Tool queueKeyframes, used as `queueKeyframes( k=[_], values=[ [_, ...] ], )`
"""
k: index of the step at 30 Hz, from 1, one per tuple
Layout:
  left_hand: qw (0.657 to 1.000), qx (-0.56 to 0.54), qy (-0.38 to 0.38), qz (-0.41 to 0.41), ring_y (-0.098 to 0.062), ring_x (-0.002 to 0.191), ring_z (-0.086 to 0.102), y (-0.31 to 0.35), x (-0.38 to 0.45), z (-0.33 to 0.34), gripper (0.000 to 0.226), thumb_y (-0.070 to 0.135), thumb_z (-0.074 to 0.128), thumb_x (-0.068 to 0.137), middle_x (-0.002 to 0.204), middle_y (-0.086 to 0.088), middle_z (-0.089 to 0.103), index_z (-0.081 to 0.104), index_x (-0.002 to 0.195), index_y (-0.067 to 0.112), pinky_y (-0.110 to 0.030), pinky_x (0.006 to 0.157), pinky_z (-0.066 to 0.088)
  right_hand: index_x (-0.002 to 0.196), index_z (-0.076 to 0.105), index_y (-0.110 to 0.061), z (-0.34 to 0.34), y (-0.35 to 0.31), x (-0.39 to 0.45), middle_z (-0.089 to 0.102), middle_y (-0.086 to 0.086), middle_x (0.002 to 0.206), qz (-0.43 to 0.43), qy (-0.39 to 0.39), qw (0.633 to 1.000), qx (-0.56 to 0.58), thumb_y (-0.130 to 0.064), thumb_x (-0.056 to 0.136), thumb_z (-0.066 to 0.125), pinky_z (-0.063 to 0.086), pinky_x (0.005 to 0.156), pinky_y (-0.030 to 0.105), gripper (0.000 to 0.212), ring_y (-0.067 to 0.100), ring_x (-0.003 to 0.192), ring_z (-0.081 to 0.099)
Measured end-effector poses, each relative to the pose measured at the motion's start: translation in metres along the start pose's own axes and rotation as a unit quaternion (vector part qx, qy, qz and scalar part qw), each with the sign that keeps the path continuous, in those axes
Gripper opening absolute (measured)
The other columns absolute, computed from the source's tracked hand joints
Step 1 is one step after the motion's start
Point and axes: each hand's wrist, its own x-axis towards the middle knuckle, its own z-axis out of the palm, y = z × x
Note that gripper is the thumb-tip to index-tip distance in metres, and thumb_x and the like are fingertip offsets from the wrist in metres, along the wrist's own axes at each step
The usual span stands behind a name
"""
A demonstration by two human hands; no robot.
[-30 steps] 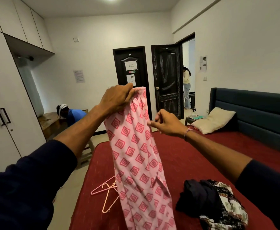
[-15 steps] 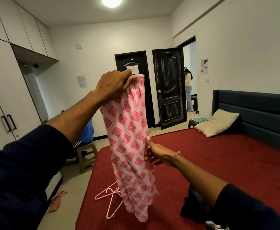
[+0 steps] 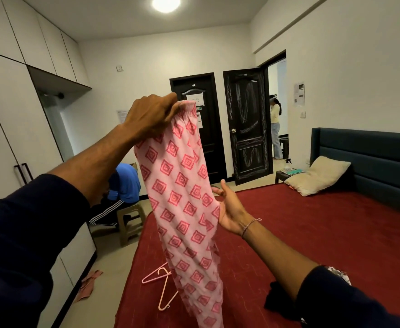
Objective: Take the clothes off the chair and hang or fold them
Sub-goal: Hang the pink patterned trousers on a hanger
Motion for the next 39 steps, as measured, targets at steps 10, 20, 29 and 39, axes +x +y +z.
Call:
queueKeyframes(
  k=[10, 20, 29, 39],
  values=[
    [1.0, 0.019, -0.001, -0.019, -0.021, 0.053, 0.05, -0.022, -0.008, -0.012, 0.038, 0.053, 0.031, 0.104, 0.075, -0.008, 0.058, 0.044, 0.094, 0.019, -0.026, 0.054, 0.036, 0.091, 0.054, -0.01, 0.014, -0.004, -0.012, 0.057, 0.008, 0.083, -0.055, -0.001, 0.997, 0.051, -0.023, 0.096, 0.064, 0.061, 0.07, 0.035, 0.017, 0.019, 0.074, 0.066],
    [0.997, 0.035, 0.019, -0.063, -0.033, 0.056, 0.055, -0.052, -0.027, -0.021, 0.042, 0.056, 0.027, 0.103, 0.073, -0.015, 0.061, 0.042, 0.092, 0.019, -0.046, 0.062, 0.052, 0.133, 0.02, -0.006, 0.009, -0.012, -0.026, 0.062, 0.012, 0.109, -0.042, 0.062, 0.995, 0.064, -0.018, 0.084, 0.077, 0.062, 0.073, 0.042, 0.075, 0.028, 0.096, 0.071],
    [0.996, 0.061, 0.001, -0.062, -0.028, 0.052, 0.049, -0.051, -0.036, -0.027, 0.05, 0.059, 0.02, 0.096, 0.064, -0.005, 0.048, 0.043, 0.093, 0.015, -0.039, 0.057, 0.041, 0.118, 0.065, 0.012, 0.027, -0.01, -0.026, 0.07, 0.02, 0.109, -0.068, 0.011, 0.989, -0.133, 0.007, 0.085, 0.07, 0.059, 0.076, 0.023, 0.034, 0.021, 0.092, 0.07],
    [0.991, 0.032, -0.025, -0.129, -0.031, 0.064, 0.052, -0.079, -0.07, -0.036, 0.047, 0.053, 0.029, 0.103, 0.079, -0.013, 0.056, 0.048, 0.095, 0.011, -0.038, 0.06, 0.037, 0.097, 0.067, -0.006, 0.017, -0.027, -0.039, 0.074, 0.015, 0.094, -0.204, 0.083, 0.943, -0.25, -0.018, 0.088, 0.074, 0.06, 0.074, 0.036, 0.017, 0.023, 0.086, 0.073]
  ],
)
